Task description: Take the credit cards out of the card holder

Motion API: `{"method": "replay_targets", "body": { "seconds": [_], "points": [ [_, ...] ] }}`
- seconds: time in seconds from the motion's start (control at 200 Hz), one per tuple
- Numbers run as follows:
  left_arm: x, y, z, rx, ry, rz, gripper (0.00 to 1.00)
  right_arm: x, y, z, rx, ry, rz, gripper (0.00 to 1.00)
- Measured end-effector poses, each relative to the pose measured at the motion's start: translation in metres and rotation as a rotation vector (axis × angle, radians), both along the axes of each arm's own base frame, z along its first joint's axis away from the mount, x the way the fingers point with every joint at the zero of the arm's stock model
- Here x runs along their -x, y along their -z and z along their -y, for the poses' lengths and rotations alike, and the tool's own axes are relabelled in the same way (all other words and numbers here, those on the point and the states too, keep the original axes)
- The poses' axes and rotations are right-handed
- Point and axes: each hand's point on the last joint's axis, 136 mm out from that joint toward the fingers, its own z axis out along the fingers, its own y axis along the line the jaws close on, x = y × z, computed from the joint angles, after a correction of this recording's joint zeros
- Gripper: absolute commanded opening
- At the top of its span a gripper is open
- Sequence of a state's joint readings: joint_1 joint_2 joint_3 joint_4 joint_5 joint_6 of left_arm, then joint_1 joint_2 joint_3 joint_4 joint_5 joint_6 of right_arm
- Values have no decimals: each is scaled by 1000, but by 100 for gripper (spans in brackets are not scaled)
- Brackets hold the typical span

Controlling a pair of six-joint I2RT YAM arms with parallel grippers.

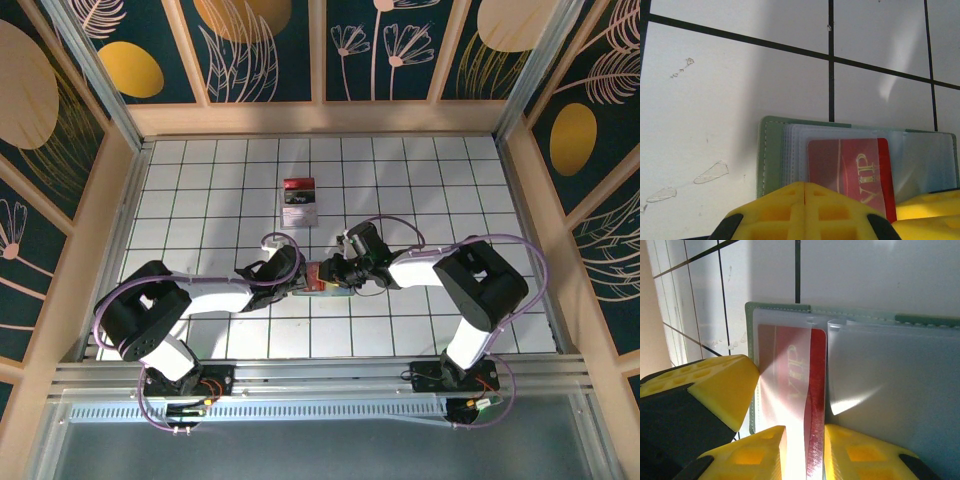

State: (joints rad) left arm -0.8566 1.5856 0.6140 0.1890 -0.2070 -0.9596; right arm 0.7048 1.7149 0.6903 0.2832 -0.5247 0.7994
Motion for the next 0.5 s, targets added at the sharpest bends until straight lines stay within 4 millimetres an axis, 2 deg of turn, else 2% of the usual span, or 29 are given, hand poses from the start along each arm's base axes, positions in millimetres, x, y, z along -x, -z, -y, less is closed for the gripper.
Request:
{"method": "replay_targets", "body": {
  "seconds": [0.19,0.5],
  "points": [
    [0,0,0,14,-9,0,0,0,1,0,-12,19,-14,23],
    [0,1,0,21,-14,3,0,5,3,3,-85,49,-63,5]
  ]
}}
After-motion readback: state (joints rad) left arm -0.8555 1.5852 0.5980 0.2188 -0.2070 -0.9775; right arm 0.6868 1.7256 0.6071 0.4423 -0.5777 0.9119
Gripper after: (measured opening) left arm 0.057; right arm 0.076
